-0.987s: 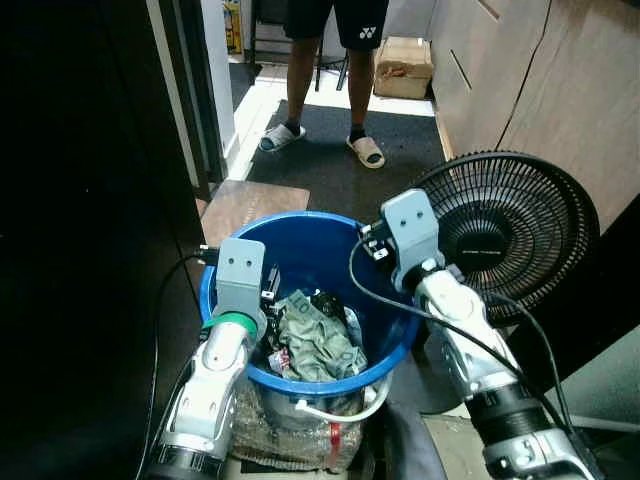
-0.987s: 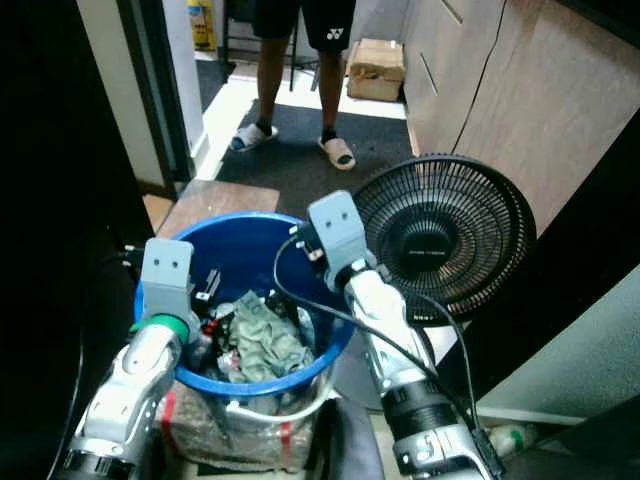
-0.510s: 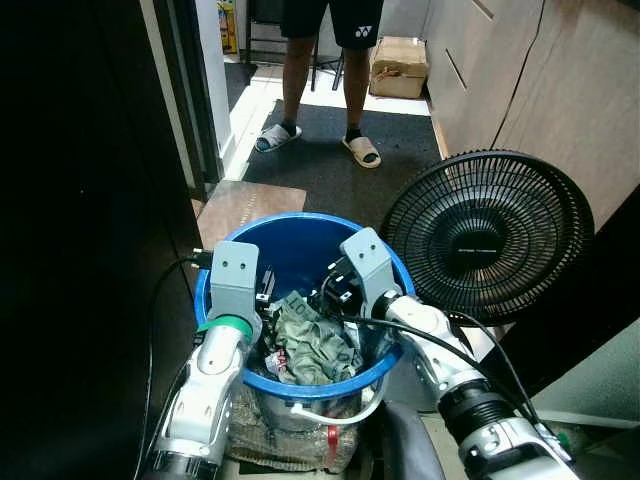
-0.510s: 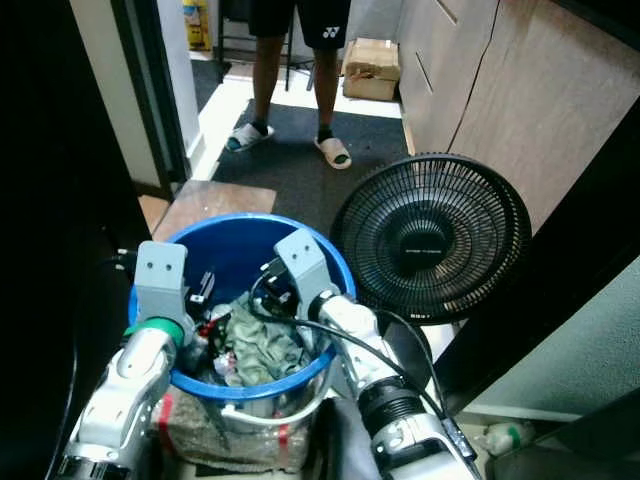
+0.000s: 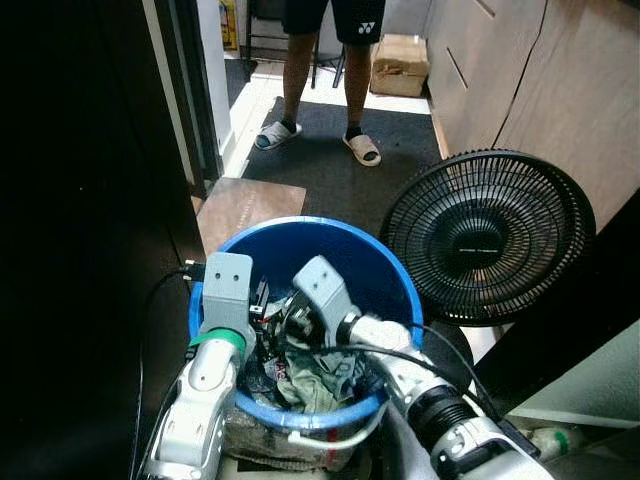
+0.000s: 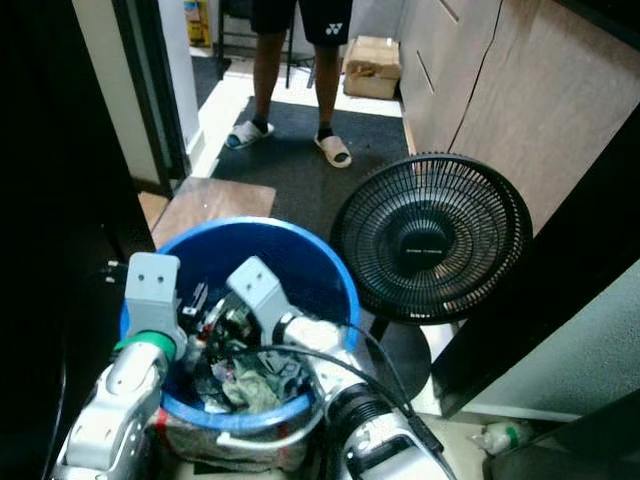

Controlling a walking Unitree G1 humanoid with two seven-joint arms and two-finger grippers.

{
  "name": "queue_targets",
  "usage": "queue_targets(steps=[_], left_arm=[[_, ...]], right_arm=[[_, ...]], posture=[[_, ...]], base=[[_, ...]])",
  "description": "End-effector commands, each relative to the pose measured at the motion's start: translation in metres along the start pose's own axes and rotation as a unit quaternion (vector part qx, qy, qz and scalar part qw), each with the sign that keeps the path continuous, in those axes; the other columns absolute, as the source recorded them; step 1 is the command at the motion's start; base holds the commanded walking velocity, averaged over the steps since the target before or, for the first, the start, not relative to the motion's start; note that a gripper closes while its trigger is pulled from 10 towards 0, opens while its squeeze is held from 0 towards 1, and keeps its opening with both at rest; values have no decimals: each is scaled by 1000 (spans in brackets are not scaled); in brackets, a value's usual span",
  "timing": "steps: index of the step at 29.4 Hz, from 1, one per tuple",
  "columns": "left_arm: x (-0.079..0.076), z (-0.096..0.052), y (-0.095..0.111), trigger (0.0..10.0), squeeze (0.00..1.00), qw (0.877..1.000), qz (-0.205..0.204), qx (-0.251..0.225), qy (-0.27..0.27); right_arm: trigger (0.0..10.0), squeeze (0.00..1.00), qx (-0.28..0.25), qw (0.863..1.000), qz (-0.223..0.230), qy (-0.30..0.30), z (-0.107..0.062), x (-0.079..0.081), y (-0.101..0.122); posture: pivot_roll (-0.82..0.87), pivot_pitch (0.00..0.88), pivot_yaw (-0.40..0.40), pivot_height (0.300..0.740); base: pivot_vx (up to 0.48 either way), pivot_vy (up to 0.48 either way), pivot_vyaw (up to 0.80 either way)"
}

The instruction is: Clothes washing

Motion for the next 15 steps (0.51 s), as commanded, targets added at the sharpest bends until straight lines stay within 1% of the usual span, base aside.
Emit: queue_targets(steps=[1, 2, 4, 7, 9, 10, 12, 13, 14, 15], left_arm=[[11, -4, -20, 10000, 0, 999, 13, 42, 18], [11, -4, -20, 10000, 0, 999, 13, 42, 18], [9, -4, -19, 10000, 0, 999, 14, 43, 16], [8, -4, -19, 10000, 0, 999, 14, 43, 15], [5, -2, -17, 10000, 0, 999, 13, 41, 9], [5, -2, -17, 10000, 0, 999, 13, 41, 9], [3, -1, -17, 10000, 0, 999, 11, 41, 3], [1, 0, -17, 10000, 0, 999, 12, 41, -1], [1, 0, -17, 10000, 0, 999, 12, 41, -1], [-1, 1, -17, 10000, 0, 999, 13, 42, -7]], right_arm=[[10000, 0, 30, 999, 8, -8, -5, -1, -19], [10000, 0, 30, 999, 8, -8, -5, -1, -19], [10000, 0, 53, 998, 3, -25, -8, -5, -28], [10000, 0, 60, 998, -1, -35, -11, -8, -32], [10000, 0, 71, 995, -9, -66, -21, -21, -40], [10000, 0, 71, 995, -9, -66, -21, -21, -40], [10000, 0, 85, 993, -5, -86, -32, -31, -50], [10000, 0, 100, 990, -2, -96, -38, -35, -59], [10000, 0, 100, 990, -2, -96, -38, -35, -59], [10000, 0, 119, 987, -2, -105, -45, -39, -70]], posture=[[176, 166, -46, 487], [176, 166, -46, 487], [167, 166, -45, 487], [167, 166, -45, 487], [149, 157, -39, 487], [149, 157, -39, 487], [141, 153, -35, 487], [123, 146, -24, 487], [123, 146, -24, 487], [116, 142, -17, 487]], base=[[0, 0, 0], [0, 0, 0], [0, 0, 0], [0, 0, 0], [0, 0, 0], [0, 0, 0], [0, 0, 0], [0, 0, 0], [0, 0, 0], [0, 0, 0]])
Point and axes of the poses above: a point about 5 cm out from each wrist's last joint towards the gripper, its own z axis pointing out of the wrist towards the gripper, its own y axis along the axis of the wrist's last joint, x = y × z, the point moved 2 cm from there along z, pointing out of the wrist towards the gripper, and after that the axes turned 1 degree about -z, right-handed, at the moved point
